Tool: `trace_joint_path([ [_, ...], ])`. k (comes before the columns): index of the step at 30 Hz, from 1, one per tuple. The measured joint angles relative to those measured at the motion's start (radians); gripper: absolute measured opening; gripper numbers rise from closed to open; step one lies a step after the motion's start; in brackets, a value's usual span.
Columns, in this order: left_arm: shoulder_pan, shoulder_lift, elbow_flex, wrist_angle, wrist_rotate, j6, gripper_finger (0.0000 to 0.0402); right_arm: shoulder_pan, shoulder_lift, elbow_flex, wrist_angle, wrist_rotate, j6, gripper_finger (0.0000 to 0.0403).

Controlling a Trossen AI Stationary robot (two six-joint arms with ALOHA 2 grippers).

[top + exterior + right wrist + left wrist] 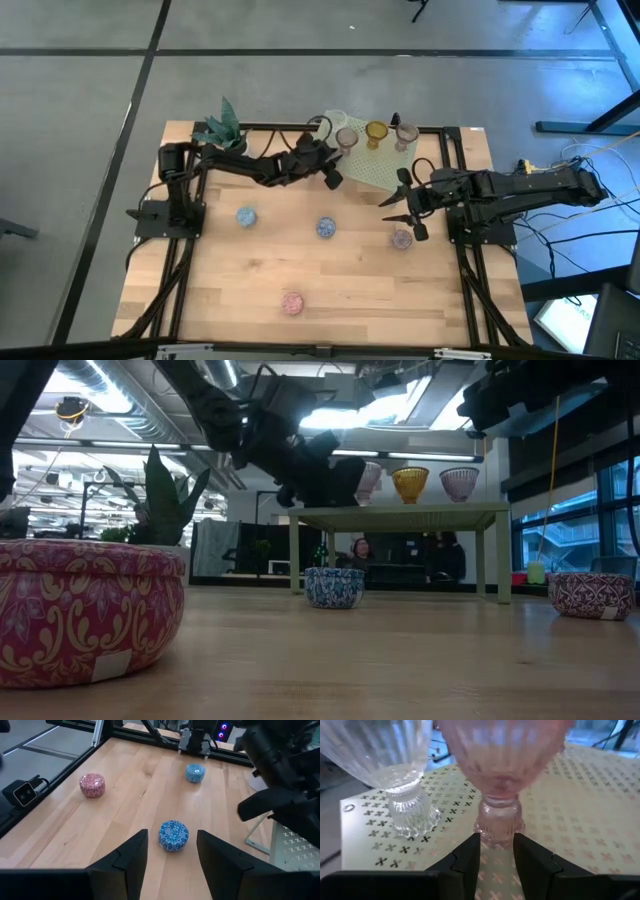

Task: Pick & Place candle stick holders
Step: Put the pink candle holder on the shelf aligned with the brown candle holder

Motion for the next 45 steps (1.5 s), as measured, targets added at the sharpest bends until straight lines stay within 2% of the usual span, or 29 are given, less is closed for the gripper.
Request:
trace_joint_path([
  [3,0.02,0.001,0.0,0.031,0.03,-0.029,0.0113,0.0,0.0,0.0,0.0,0.0,0.0,0.0173],
  [13,0.023,0.01,-0.001,0.118,0.037,-0.039,0.0113,0.0,0.0,0.0,0.0,0.0,-0.003,0.0173],
  [21,0.018,0.01,0.0,0.113,0.037,-0.05,0.0113,0.0,0.0,0.0,0.023,0.0,-0.011,0.0173],
  [36,0.003,0.01,0.0,0.112,-0.02,-0.047,0.0113,-0.001,-0.001,0.0,0.066,0.001,-0.049,0.0173],
  [38,0.01,0.012,0.0,0.121,-0.012,-0.048,0.0113,-0.004,-0.001,0.0,0.066,0.021,-0.049,0.0173],
  [41,0.011,0.035,0.001,0.182,-0.01,-0.047,0.0113,-0.016,-0.001,0.0,0.066,0.106,-0.047,0.0173],
  [45,0.011,0.097,0.054,0.209,0.015,-0.031,0.0113,-0.04,-0.001,0.0,0.045,0.165,-0.008,0.0173],
])
